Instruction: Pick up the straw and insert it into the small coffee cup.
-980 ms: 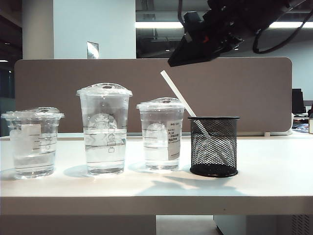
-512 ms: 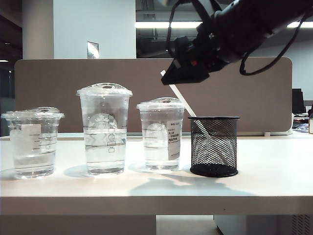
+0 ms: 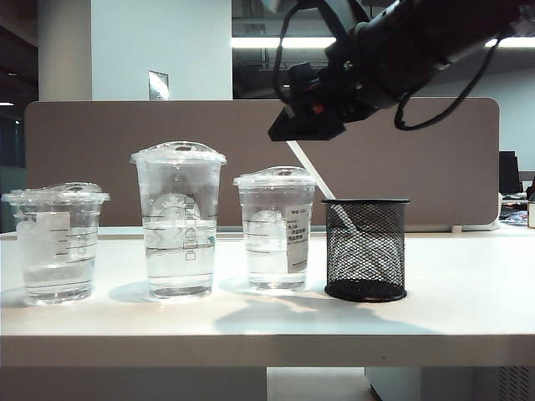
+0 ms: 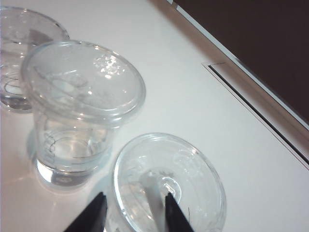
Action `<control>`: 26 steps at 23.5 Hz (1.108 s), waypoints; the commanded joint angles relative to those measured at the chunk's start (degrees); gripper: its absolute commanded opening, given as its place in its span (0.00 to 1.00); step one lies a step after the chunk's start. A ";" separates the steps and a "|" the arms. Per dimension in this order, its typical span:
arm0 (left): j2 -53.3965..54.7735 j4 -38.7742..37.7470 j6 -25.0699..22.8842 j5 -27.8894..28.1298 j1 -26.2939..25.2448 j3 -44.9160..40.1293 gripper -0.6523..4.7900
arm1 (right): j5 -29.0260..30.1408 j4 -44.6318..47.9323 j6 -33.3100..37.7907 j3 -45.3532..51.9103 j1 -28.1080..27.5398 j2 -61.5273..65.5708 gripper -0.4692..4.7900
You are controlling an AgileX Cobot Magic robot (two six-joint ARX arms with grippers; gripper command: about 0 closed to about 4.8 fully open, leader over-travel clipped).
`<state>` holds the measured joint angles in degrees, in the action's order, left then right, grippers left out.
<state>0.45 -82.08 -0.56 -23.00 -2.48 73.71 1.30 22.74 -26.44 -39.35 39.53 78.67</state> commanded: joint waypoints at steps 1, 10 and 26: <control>0.09 -0.13 0.22 -0.15 0.02 0.11 0.11 | -0.26 1.20 0.02 -1.51 -0.42 1.27 0.42; 0.09 -0.13 0.57 -0.15 0.02 0.11 0.11 | -0.52 1.33 0.02 -2.25 -2.21 2.97 0.31; 0.09 -0.13 1.53 -0.24 0.02 0.11 0.11 | -6.36 1.53 -1.09 -2.34 -4.17 2.45 0.18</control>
<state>0.45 -82.08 0.93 -23.05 -2.44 73.71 -3.11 23.62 -27.09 -41.30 35.40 81.71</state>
